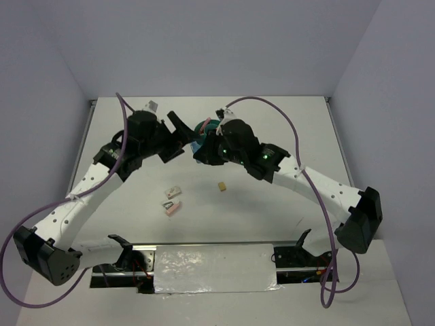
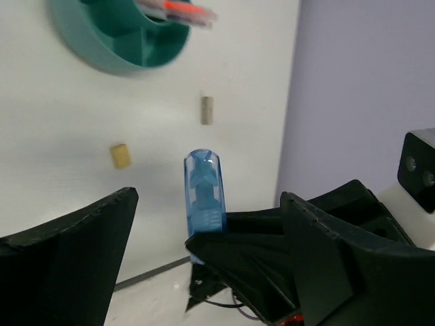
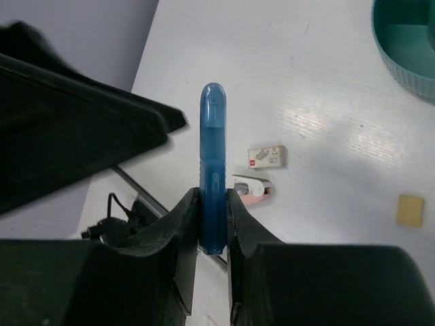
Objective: Sort the stationery into containers
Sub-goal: Place the stationery in the storage box.
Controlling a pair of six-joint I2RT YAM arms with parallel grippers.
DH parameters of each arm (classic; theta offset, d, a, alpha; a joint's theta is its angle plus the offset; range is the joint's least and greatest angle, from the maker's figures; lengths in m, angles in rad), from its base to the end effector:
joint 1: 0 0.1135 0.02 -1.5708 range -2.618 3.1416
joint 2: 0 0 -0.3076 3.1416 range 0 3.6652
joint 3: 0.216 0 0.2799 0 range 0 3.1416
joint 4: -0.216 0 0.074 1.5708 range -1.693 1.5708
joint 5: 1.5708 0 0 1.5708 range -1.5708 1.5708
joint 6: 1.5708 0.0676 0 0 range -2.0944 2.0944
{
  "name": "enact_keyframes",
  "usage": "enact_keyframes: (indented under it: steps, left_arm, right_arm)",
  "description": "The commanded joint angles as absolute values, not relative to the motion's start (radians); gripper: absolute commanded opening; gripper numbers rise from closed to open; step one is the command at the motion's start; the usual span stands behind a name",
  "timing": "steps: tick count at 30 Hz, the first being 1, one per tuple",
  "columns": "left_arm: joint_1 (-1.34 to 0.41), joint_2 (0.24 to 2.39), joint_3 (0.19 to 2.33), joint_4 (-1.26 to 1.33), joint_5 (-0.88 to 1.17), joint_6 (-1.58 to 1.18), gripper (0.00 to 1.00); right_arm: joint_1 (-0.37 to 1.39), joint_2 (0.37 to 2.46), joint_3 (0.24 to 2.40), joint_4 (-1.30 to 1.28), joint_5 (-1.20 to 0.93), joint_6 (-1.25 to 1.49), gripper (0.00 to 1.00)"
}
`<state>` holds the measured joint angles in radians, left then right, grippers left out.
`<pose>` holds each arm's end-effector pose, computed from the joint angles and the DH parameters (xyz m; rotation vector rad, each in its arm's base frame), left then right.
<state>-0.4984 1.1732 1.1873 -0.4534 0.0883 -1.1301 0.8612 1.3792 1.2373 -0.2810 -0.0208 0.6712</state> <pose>0.2618 -0.1493 0.4008 -0.6232 2.1052 -1.0800 0.2398 0.2814 0.3781 -0.2172 2.1281 0.9750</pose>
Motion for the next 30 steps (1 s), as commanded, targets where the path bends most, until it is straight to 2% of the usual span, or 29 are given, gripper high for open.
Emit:
enact_keyframes:
  steps: [1,5,7,12,18,30]
  left_arm:
    - [-0.427,1.230,1.429,-0.687,-0.073,-1.010,0.99]
    - [-0.287,1.289,1.600,-0.960,-0.262,-0.954,0.99]
    - [-0.210,1.281,1.621,-0.985,-0.242,-0.887,0.99]
    - [-0.183,1.217,1.545,-0.974,-0.144,-0.810,0.99]
    - [-0.181,1.160,1.437,-0.943,-0.065,-0.758,0.99]
    - [-0.178,1.170,1.439,-0.953,0.009,-0.660,0.99]
  right_arm:
    - [0.856,1.469,1.444,-0.500,0.064,0.782,0.00]
    - [0.839,1.630,1.656,-0.688,0.104,0.831,0.00]
    - [0.816,1.739,1.771,-0.764,0.098,0.873,0.00]
    - [0.778,1.939,2.001,-0.874,0.116,0.971,0.00]
    - [0.720,2.081,2.115,-0.929,0.104,1.040,0.00]
    - [0.670,2.209,2.164,-0.887,0.043,1.063,0.00]
